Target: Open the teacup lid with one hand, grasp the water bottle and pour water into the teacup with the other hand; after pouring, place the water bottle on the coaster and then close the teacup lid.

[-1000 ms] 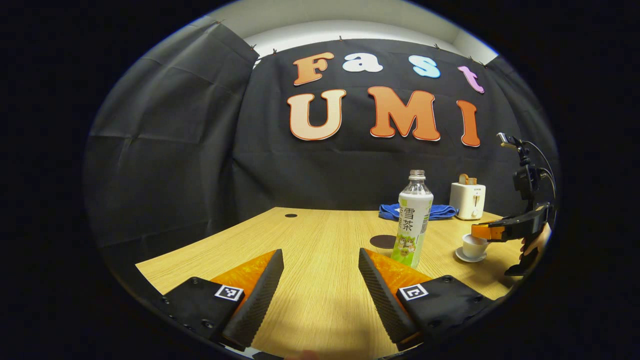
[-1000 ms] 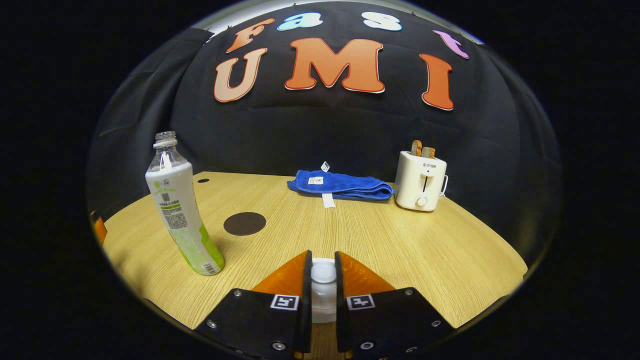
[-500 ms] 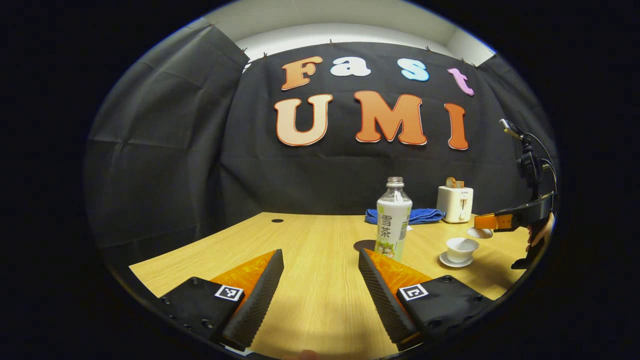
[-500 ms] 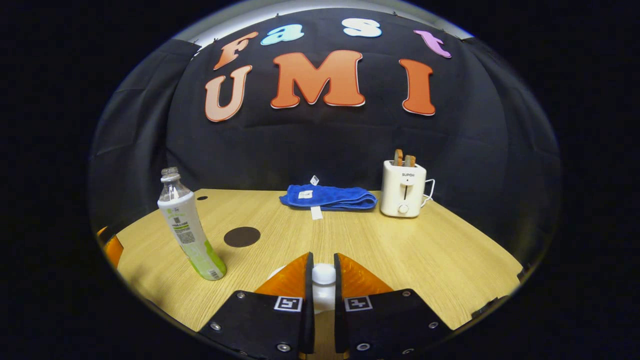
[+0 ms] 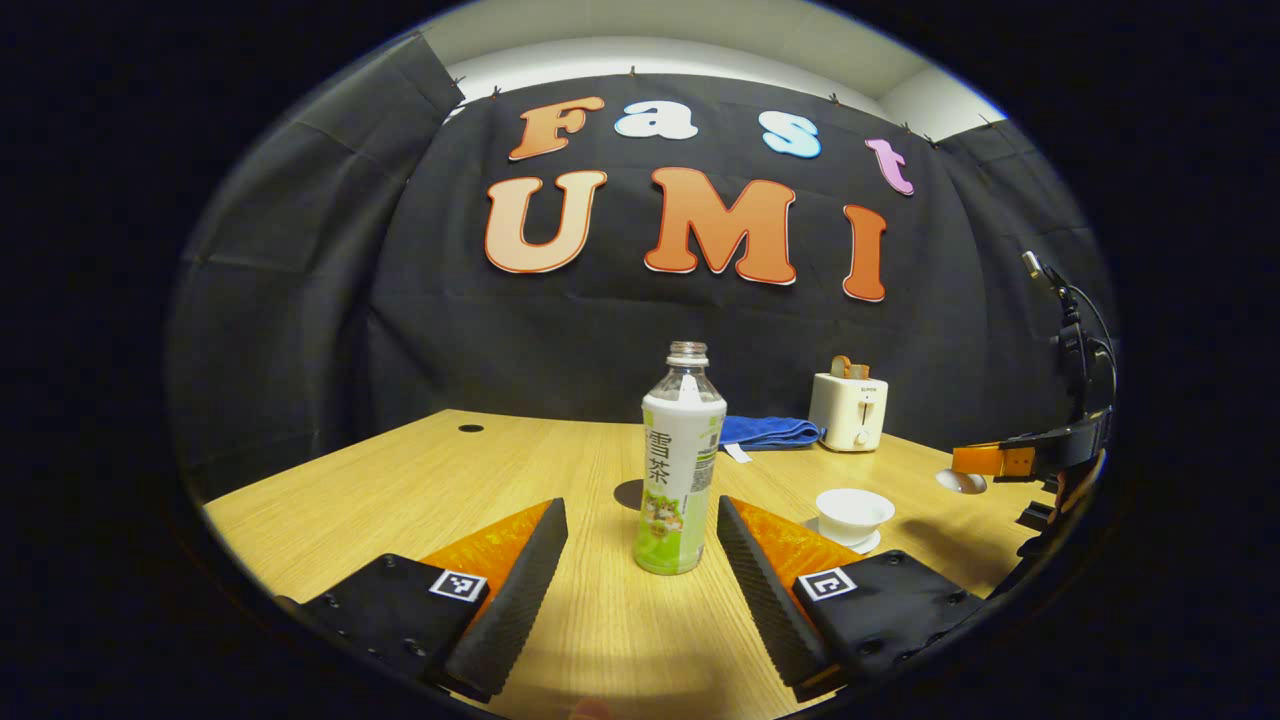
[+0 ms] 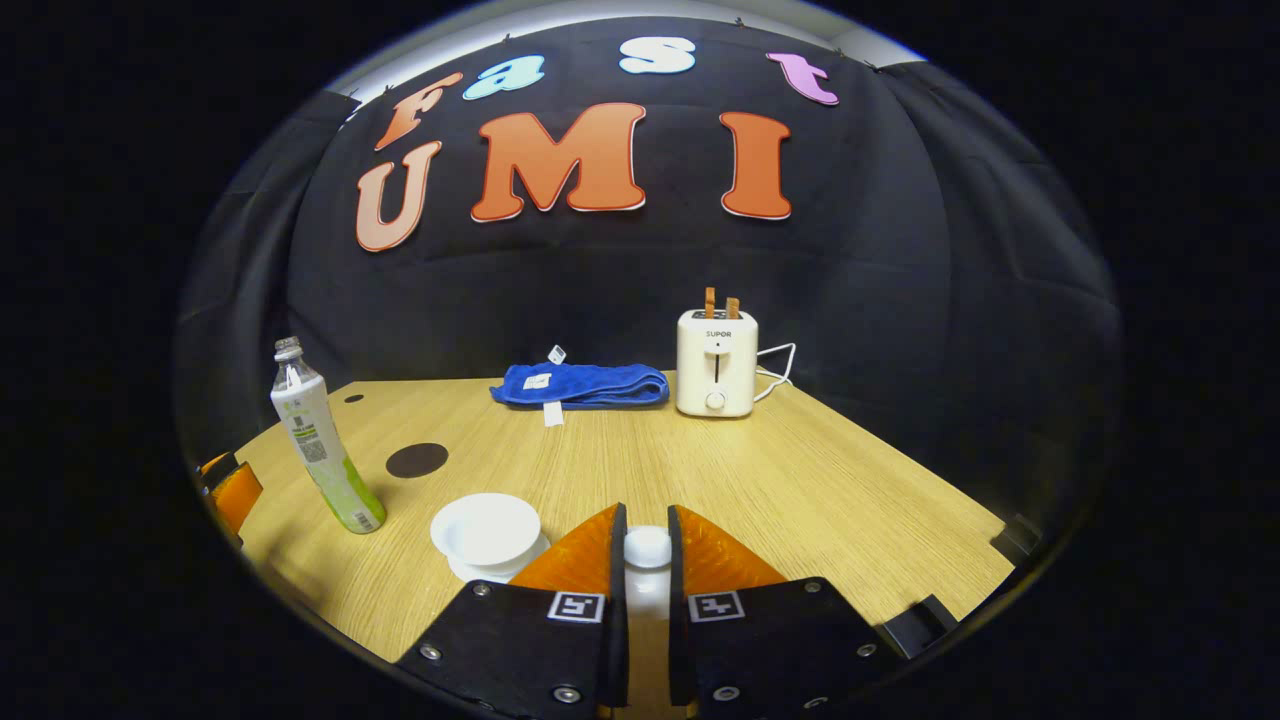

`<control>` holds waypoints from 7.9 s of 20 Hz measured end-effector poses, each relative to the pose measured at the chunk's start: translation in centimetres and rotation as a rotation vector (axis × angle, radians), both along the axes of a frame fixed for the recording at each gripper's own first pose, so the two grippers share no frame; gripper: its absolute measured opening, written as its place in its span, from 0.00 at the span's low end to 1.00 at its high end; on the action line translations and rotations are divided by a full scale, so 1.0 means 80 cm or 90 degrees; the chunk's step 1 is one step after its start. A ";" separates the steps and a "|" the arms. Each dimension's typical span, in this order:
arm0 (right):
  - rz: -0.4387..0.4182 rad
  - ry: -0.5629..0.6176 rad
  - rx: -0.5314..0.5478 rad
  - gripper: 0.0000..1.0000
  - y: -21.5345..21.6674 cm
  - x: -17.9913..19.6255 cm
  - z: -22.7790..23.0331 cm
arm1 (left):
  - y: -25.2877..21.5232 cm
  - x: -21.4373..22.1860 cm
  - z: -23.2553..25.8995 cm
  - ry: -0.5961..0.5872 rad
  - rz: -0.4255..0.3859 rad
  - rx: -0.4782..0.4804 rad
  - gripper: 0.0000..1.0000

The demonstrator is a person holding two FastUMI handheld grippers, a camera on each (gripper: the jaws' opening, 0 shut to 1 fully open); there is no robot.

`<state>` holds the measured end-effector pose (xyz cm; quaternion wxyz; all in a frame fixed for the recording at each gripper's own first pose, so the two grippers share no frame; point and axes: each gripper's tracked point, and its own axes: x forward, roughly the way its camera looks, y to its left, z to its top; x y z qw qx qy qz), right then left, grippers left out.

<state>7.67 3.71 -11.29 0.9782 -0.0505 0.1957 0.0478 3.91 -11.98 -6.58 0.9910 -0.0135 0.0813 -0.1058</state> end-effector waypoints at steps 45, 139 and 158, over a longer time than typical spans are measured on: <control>-0.075 0.035 0.028 0.16 -0.080 -0.034 -0.012 | -0.082 0.080 -0.044 0.061 -0.170 0.443 0.67; -0.111 0.110 0.034 0.16 -0.118 -0.067 -0.043 | -0.113 0.170 -0.020 0.019 -0.221 0.592 0.65; -0.128 0.135 0.036 0.16 -0.131 -0.056 -0.064 | -0.084 0.252 -0.055 0.139 -0.094 0.138 0.67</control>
